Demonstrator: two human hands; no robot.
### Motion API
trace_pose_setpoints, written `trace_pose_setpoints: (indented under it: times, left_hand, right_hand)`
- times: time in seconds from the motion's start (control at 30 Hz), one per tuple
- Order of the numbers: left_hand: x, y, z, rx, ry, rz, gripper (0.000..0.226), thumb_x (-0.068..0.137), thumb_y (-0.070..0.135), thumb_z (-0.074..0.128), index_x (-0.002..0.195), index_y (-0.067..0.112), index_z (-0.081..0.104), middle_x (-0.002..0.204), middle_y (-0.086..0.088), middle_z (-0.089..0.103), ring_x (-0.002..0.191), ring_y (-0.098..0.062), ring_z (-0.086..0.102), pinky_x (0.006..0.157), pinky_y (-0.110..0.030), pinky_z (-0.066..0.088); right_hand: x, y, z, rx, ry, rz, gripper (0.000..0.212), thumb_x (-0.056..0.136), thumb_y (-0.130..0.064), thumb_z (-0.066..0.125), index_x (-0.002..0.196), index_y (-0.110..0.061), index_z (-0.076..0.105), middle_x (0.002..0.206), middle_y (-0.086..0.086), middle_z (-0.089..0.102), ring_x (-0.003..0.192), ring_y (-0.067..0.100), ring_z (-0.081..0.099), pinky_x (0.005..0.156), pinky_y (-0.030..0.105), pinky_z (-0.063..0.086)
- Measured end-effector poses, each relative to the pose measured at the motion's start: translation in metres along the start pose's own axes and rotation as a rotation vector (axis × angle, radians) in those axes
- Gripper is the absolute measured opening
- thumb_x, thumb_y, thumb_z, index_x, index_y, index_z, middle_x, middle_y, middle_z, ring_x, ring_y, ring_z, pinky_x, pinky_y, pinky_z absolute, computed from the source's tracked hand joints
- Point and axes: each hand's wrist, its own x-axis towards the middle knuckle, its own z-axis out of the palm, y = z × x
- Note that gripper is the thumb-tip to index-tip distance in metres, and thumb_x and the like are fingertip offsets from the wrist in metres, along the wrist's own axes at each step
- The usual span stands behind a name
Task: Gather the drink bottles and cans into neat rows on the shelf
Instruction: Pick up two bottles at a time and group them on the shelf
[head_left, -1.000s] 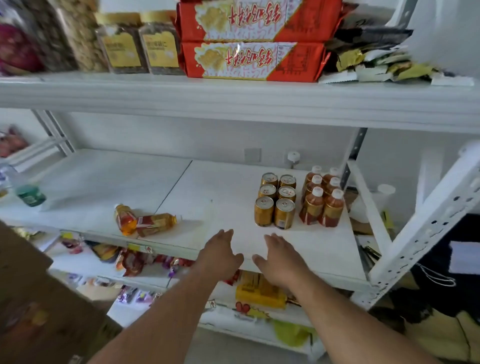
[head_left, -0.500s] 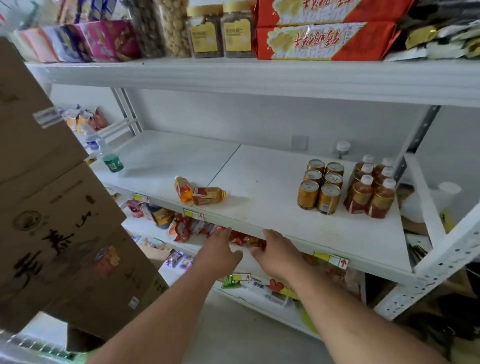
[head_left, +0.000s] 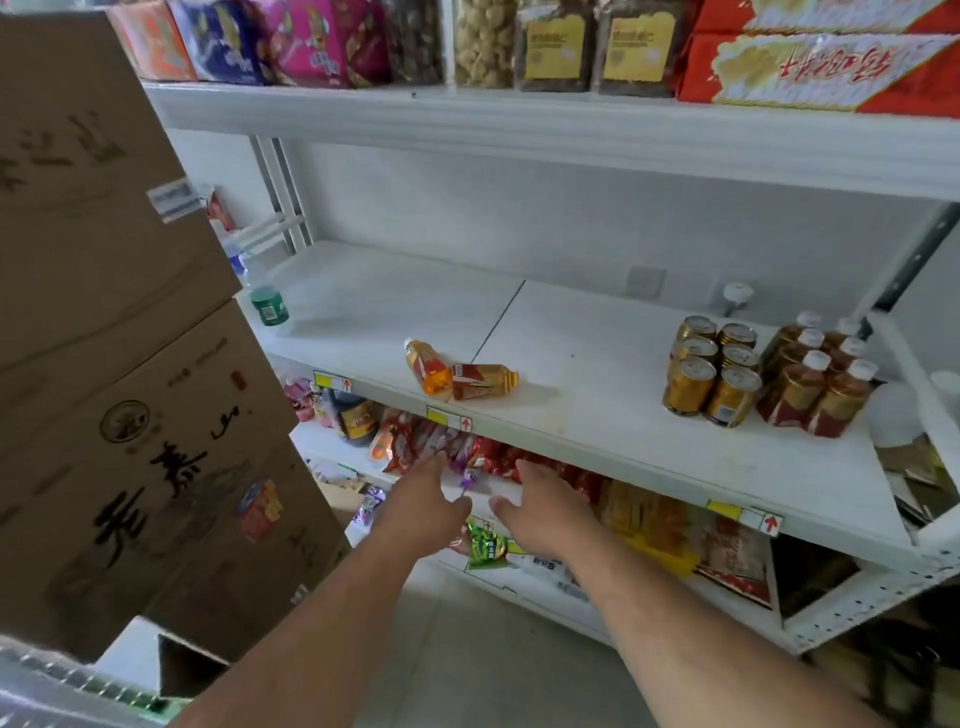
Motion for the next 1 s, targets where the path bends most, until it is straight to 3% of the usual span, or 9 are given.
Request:
trace_pose_setpoints:
  times: [0.1,0.37,0.5,0.57,0.73,0.77,0.83,0.9,1.0]
  left_hand:
    - [0.006,-0.024,-0.009,-0.012,-0.022,-0.023,0.078,0.086,0.046,0.061,0.154,0.024,0.028,0.161,0.005,0.026,0.141,-0.021,0.036,0.11,-0.04,0.039]
    - [0.031,-0.049,-0.024,-0.079,-0.033,-0.021,0.079,0.086,0.046,0.063,0.154,0.025,0.027,0.159,0.001,0.031,0.141,-0.023,0.037,0.109,-0.04,0.04]
    - [0.056,-0.043,-0.025,-0.093,-0.051,-0.023,0.071,0.094,0.035,0.062,0.154,0.02,0.027,0.158,0.0,0.03,0.139,-0.023,0.038,0.09,-0.026,0.042]
    - [0.067,-0.035,-0.03,-0.094,-0.054,-0.018,0.07,0.092,0.035,0.062,0.153,0.021,0.03,0.156,-0.001,0.034,0.137,-0.022,0.04,0.1,-0.029,0.038]
    - [0.105,-0.021,-0.046,-0.116,-0.011,-0.042,0.026,0.09,0.028,0.066,0.114,0.025,0.057,0.105,0.008,0.054,0.095,-0.014,0.051,0.085,-0.031,0.047]
    - [0.111,-0.017,-0.049,-0.129,-0.002,-0.059,0.015,0.091,0.026,0.066,0.097,0.031,0.053,0.092,0.011,0.049,0.085,-0.012,0.05,0.081,-0.032,0.05]
    - [0.119,-0.005,-0.05,-0.155,0.006,-0.05,0.034,0.094,0.025,0.064,0.077,0.036,0.036,0.074,0.015,0.034,0.066,-0.002,0.04,0.065,-0.021,0.042]
    - [0.124,0.005,-0.052,-0.173,0.016,-0.057,0.035,0.095,0.023,0.062,0.079,0.036,0.034,0.072,0.017,0.031,0.061,0.004,0.034,0.057,-0.012,0.03]
    - [0.136,0.005,-0.05,-0.189,0.005,-0.06,0.019,0.095,0.024,0.063,0.101,0.032,0.048,0.081,0.023,0.044,0.075,0.001,0.05,0.065,-0.019,0.043]
  right_hand:
    - [0.005,-0.019,0.013,0.015,0.003,0.015,0.075,0.102,-0.05,0.052,0.161,-0.015,0.023,0.166,0.005,0.028,0.151,0.028,0.029,0.118,0.039,0.028]
    - [0.031,-0.044,0.021,0.046,0.017,0.06,0.068,0.1,-0.049,0.055,0.154,-0.014,0.034,0.156,0.007,0.042,0.141,0.029,0.043,0.109,0.04,0.039]
    - [0.06,-0.041,0.017,0.076,0.043,0.083,0.073,0.096,-0.054,0.056,0.154,-0.015,0.033,0.154,0.008,0.044,0.137,0.03,0.047,0.109,0.042,0.044]
    - [0.079,-0.038,0.012,0.105,0.037,0.115,0.075,0.097,-0.056,0.054,0.154,-0.013,0.033,0.154,0.01,0.043,0.137,0.031,0.047,0.108,0.042,0.044]
    - [0.121,-0.037,-0.008,0.24,0.029,0.163,0.076,0.1,-0.053,0.05,0.157,-0.008,0.028,0.158,0.012,0.039,0.14,0.031,0.044,0.106,0.036,0.04]
    - [0.129,-0.037,-0.012,0.258,0.023,0.172,0.076,0.1,-0.053,0.05,0.157,-0.007,0.028,0.159,0.013,0.038,0.141,0.031,0.043,0.105,0.035,0.04]
    - [0.142,-0.035,-0.018,0.281,0.02,0.192,0.074,0.101,-0.053,0.05,0.155,-0.006,0.031,0.157,0.014,0.04,0.139,0.031,0.045,0.104,0.035,0.041]
    - [0.154,-0.032,-0.022,0.291,0.029,0.211,0.071,0.1,-0.054,0.05,0.151,-0.005,0.037,0.152,0.014,0.046,0.134,0.031,0.049,0.099,0.034,0.043]
    - [0.168,-0.029,-0.026,0.323,0.024,0.241,0.066,0.101,-0.052,0.049,0.146,-0.004,0.042,0.145,0.015,0.052,0.128,0.031,0.054,0.086,0.031,0.041]
